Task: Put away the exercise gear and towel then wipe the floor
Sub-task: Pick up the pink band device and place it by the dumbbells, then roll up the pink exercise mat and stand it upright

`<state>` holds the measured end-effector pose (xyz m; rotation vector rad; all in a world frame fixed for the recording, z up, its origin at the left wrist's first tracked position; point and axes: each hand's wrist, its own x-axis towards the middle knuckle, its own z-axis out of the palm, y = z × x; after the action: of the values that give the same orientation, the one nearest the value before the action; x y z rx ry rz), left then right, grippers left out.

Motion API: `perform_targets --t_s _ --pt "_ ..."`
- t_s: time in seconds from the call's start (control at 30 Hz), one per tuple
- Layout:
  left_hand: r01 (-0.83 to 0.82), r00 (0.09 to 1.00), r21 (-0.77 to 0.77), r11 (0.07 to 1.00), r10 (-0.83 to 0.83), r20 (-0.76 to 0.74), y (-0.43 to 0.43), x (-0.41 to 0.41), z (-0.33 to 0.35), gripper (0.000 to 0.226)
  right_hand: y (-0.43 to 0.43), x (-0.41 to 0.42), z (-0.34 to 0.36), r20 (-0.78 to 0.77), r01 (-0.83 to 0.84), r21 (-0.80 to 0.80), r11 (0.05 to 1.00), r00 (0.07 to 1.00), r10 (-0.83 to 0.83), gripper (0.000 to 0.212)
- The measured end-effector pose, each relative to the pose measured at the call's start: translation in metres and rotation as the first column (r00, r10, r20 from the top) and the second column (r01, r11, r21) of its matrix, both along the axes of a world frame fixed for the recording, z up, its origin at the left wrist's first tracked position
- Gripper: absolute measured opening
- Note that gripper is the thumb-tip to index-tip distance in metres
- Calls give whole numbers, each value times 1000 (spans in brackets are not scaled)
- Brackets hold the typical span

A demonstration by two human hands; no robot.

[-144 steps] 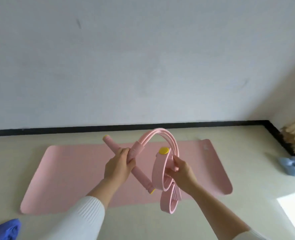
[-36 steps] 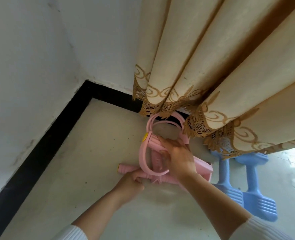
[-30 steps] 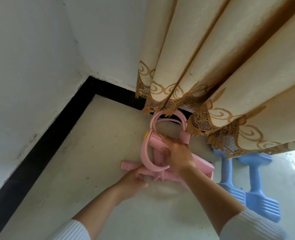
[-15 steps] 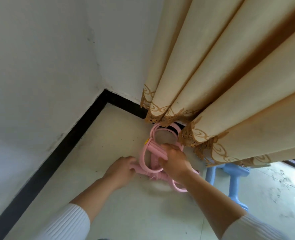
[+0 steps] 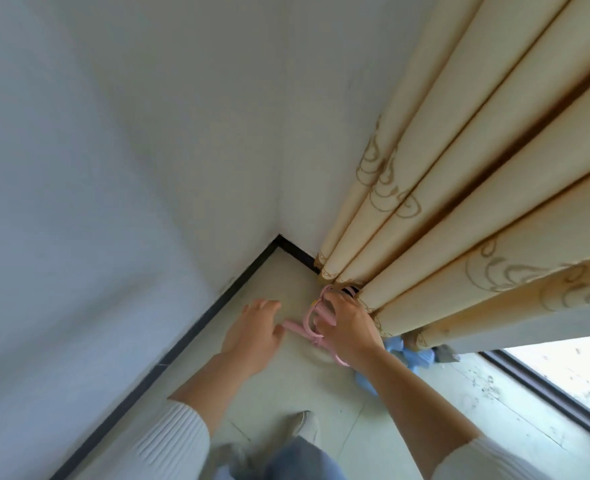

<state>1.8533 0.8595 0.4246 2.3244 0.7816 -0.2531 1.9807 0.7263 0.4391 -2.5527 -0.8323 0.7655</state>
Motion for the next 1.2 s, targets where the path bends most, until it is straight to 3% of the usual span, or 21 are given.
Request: perform_targets --t_s 0.13,0.3,0.47,0.7,1.03,1.2 --pt "-60 998 83 995 59 20 -29 -52 105 48 -13 -45 92 17 -59 43 997 998 58 50" --pt "-246 969 135 960 240 54 -90 -118 164 49 -52 -98 155 17 -225 54 973 974 224 57" --pt "-483 875 171 859 472 104 -188 -187 184 49 -122 -147 184 28 -435 53 899 900 434 57" --pt "-741 667 175 649 740 80 -347 -295 213 49 -234 -236 211 47 -698 18 716 716 697 56" --pt "-872 475 212 442 868 143 -500 -479 239 46 -336 -421 227 17 -843 67 533 535 844 54" --pt "-872 462 229 432 882 96 -571 -585 240 48 -392 -528 224 10 -850 77 521 523 852 54"
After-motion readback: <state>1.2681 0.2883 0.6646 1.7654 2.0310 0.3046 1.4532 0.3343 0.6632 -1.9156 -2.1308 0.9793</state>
